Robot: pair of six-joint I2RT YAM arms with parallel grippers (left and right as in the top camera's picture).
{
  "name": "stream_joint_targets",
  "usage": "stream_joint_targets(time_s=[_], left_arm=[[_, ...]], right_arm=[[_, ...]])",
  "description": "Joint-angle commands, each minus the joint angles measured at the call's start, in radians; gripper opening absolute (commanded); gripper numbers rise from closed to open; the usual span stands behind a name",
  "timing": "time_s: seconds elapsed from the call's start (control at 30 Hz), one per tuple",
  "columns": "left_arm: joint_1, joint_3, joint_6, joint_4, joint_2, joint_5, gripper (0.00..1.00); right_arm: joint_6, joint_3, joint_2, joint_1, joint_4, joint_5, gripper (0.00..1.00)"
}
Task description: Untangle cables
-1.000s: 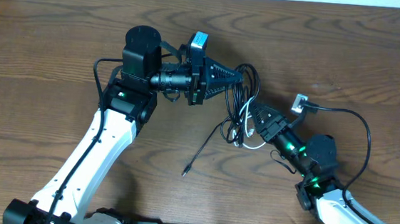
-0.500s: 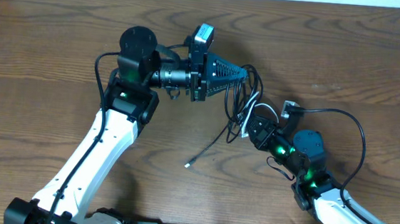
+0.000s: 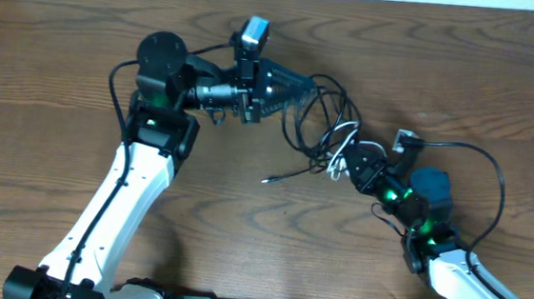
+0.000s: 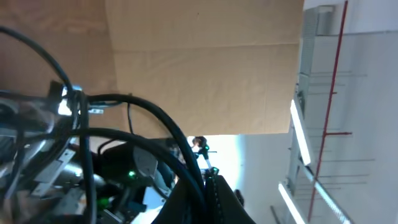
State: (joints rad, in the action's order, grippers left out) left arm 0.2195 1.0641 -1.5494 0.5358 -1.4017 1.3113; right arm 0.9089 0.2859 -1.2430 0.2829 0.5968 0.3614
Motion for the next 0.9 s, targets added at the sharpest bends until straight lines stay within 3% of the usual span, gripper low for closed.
stream_joint_targets(time_s=[0.0, 0.2, 0.23, 0.3, 0.37, 0.4, 0.5, 0.6, 0.73, 0.87], left_arm=[[-0.057, 0.020, 0.142, 0.023, 0.018, 0.032, 0.08], [-0.064, 0.020, 0.374, 0.022, 0.018, 0.050, 0.08], [-0.063, 0.020, 0.419, 0.016, 0.018, 0.055, 0.14], [-0.058, 0.020, 0.509, -0.024, 0.018, 0.070, 0.29], [-0.051, 0.020, 0.643, -0.121, 0.017, 0.076, 0.74], [-0.049, 0.020, 0.706, -0.174, 0.017, 0.076, 0.89], [-0.045, 0.020, 0.915, -0.393, 0.017, 0.031, 0.92], [-0.043, 0.020, 1.032, -0.668, 0.017, -0.161, 0.92], [-0.031, 0.020, 1.038, -0.971, 0.017, -0.476, 0.93], [0.006, 0.020, 0.943, -1.089, 0.015, -0.637, 0.93]], right_arm=[[-0.009, -0.018, -0.018, -0.080, -0.019, 0.077, 0.27], [-0.008, -0.018, -0.017, -0.138, -0.009, 0.182, 0.23], [-0.008, -0.018, -0.017, -0.137, -0.007, 0.185, 0.23], [-0.008, -0.018, -0.017, -0.137, -0.004, 0.194, 0.23], [-0.008, -0.018, -0.017, -0.137, -0.002, 0.200, 0.22], [-0.008, -0.018, -0.017, -0.137, -0.002, 0.201, 0.22], [-0.008, -0.018, -0.017, -0.137, 0.010, 0.211, 0.22], [-0.005, -0.018, -0.017, -0.137, 0.031, 0.222, 0.21], [-0.005, -0.018, -0.018, -0.137, 0.031, 0.227, 0.21], [-0.005, -0.018, -0.018, -0.137, 0.031, 0.225, 0.21]])
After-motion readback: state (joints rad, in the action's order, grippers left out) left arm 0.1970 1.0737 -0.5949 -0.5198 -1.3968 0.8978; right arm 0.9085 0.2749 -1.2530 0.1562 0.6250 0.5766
